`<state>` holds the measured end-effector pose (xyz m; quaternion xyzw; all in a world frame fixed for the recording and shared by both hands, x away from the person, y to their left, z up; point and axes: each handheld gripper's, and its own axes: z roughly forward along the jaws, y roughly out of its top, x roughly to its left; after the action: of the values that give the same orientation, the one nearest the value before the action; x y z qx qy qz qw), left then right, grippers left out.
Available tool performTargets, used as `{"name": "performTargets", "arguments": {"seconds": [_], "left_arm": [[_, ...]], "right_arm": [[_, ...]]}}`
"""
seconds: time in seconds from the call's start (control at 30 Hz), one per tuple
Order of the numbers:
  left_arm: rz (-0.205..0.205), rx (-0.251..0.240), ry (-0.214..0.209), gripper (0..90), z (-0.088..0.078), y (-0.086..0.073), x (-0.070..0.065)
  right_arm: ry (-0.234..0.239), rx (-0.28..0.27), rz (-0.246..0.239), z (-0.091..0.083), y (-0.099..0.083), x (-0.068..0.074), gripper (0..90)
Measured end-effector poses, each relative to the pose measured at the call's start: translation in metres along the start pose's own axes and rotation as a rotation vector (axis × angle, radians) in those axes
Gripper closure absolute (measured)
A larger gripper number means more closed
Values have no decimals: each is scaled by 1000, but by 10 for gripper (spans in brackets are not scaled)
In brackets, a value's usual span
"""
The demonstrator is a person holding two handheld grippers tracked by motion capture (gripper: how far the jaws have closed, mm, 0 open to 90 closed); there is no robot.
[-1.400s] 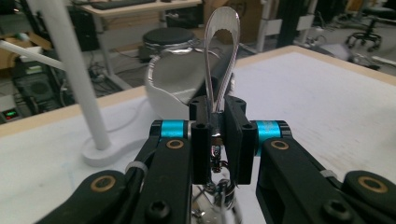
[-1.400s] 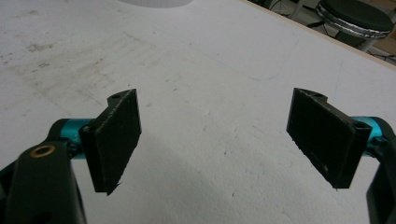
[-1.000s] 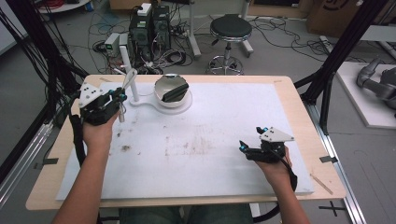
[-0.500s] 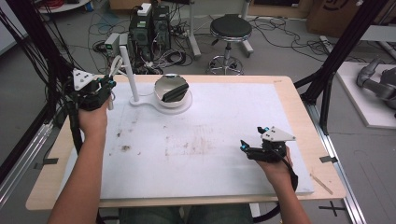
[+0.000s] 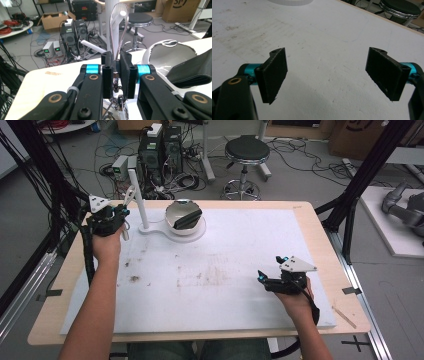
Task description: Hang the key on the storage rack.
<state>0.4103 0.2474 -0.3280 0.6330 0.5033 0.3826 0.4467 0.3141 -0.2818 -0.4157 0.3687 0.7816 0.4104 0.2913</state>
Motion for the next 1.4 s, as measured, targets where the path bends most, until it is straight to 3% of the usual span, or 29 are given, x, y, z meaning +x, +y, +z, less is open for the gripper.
{"name": "performTargets", "arguments": {"seconds": [0.1,0.2,0.57,0.83,0.9,1.13,1.4], "left_arm": [[-2,10,-2,807,5,-2,0],[2,-6,-3,679,5,-2,-1],[13,-7,-30,507,-8,-4,-4],[21,13,-132,396,-23,-6,-8],[27,8,-177,382,-27,-10,-9],[60,3,-264,293,-48,-23,-6],[70,-28,-383,243,-72,-42,-19]], "right_arm": [[2,0,3,-1,0,0,180],[4,0,7,-2,0,1,180],[11,-4,-4,-1,2,4,180],[7,-9,-1,-2,1,1,180],[3,-13,-3,-3,2,0,180],[2,-16,1,-5,2,0,180],[3,-14,-2,-4,1,-1,180]]}}
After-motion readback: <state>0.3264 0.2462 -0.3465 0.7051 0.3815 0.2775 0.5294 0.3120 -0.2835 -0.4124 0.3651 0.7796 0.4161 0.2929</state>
